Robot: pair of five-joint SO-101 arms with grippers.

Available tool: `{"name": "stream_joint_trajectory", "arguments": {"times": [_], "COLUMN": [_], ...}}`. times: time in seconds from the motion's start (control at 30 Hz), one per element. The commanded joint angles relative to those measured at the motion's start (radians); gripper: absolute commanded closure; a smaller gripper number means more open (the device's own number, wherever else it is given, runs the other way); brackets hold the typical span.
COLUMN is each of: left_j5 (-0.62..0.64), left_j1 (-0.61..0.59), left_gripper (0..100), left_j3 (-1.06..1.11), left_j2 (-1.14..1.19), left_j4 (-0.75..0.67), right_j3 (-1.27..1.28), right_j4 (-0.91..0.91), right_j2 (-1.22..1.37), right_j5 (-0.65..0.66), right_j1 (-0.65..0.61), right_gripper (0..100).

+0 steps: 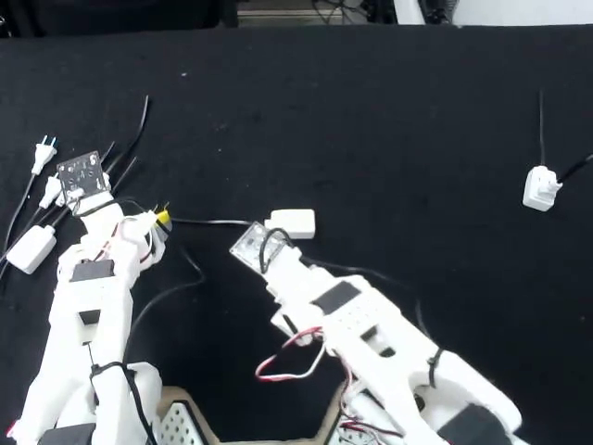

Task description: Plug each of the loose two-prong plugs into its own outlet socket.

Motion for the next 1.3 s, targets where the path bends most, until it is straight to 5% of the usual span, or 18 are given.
{"name": "stream_joint_trajectory", "arguments": {"times": [0.0, 1.27], "left_j5": [0.011, 0.006], "left_j1": [-0.002, -0.002], "left_gripper": [74, 74], "left_j3": [-0.047, -0.050], "left_j2": [-0.028, -0.028], "left_j4": [0.003, 0.003], "right_j3": [-0.077, 0.016], "right_j4": [-0.028, -0.117], "right_j2": [0.044, -0.085], "right_j5": [-0.012, -0.015], "right_j1": [-0.018, -0.032], "right_gripper": [91.0, 91.0]}}
